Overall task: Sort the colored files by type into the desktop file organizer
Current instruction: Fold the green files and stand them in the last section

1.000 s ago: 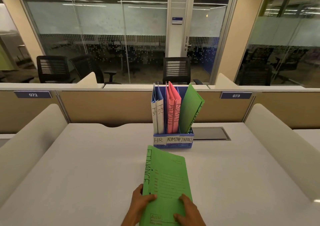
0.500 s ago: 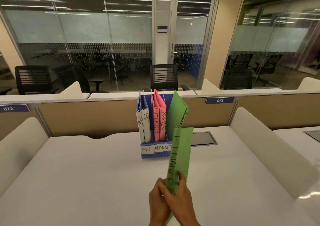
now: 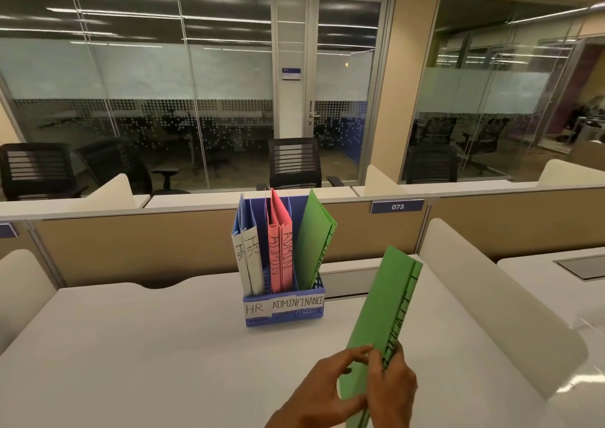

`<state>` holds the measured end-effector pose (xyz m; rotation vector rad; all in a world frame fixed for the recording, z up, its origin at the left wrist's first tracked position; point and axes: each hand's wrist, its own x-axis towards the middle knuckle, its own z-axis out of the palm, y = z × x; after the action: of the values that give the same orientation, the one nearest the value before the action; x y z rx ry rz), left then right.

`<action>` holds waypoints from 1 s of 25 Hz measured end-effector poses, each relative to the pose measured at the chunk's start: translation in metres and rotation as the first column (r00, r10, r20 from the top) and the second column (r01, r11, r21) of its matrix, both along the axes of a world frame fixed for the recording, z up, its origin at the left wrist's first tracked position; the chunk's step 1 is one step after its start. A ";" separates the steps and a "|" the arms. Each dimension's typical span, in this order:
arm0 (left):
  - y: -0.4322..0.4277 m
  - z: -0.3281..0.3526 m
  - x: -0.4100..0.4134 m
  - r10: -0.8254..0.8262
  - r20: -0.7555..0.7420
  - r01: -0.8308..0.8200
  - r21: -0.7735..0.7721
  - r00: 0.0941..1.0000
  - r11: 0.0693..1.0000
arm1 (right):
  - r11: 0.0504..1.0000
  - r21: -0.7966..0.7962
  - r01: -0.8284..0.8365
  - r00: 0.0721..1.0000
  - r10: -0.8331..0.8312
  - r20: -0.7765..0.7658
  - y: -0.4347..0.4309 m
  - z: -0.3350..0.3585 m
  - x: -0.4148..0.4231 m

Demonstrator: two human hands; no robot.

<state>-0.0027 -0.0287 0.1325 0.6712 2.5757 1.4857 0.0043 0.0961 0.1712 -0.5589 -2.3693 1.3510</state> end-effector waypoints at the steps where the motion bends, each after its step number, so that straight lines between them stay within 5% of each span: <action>1: -0.005 0.004 -0.011 0.015 -0.007 -0.015 -0.052 1.000 0.999 | 1.000 0.010 0.014 0.999 -0.013 -0.039 0.005 0.001 -0.006; 3: -0.011 0.013 -0.040 0.141 -0.074 -0.154 -0.221 0.987 0.963 | 0.998 0.027 0.050 0.991 -0.046 -0.122 0.012 0.003 -0.017; 7: -0.011 0.051 -0.121 0.278 -0.248 -0.372 -0.567 0.928 0.735 | 0.995 0.027 0.093 0.971 -0.085 -0.223 0.016 0.003 -0.036; 11: -0.004 0.073 -0.190 0.302 -0.305 -0.428 -0.703 0.903 0.569 | 0.997 0.024 0.079 0.953 -0.068 -0.297 0.011 0.004 -0.053; 15: -0.001 0.067 -0.221 0.360 -0.418 -0.543 -0.736 0.834 0.403 | 0.994 -0.030 0.102 0.937 -0.106 -0.332 0.012 -0.002 -0.076; 21: -0.022 0.066 -0.233 0.246 -0.683 -0.707 -0.554 0.688 0.440 | 0.999 0.033 0.031 0.922 -0.016 -0.387 0.015 -0.005 -0.104; 25: -0.041 0.070 -0.239 0.195 -0.706 -0.712 -0.578 0.681 0.399 | 0.996 0.007 -0.092 0.901 0.086 -0.425 0.006 0.008 -0.127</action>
<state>-0.2415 -0.0697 0.2020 0.1629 3.6045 -0.2133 -0.1230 0.1022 0.1787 -0.1353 -2.0467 1.3645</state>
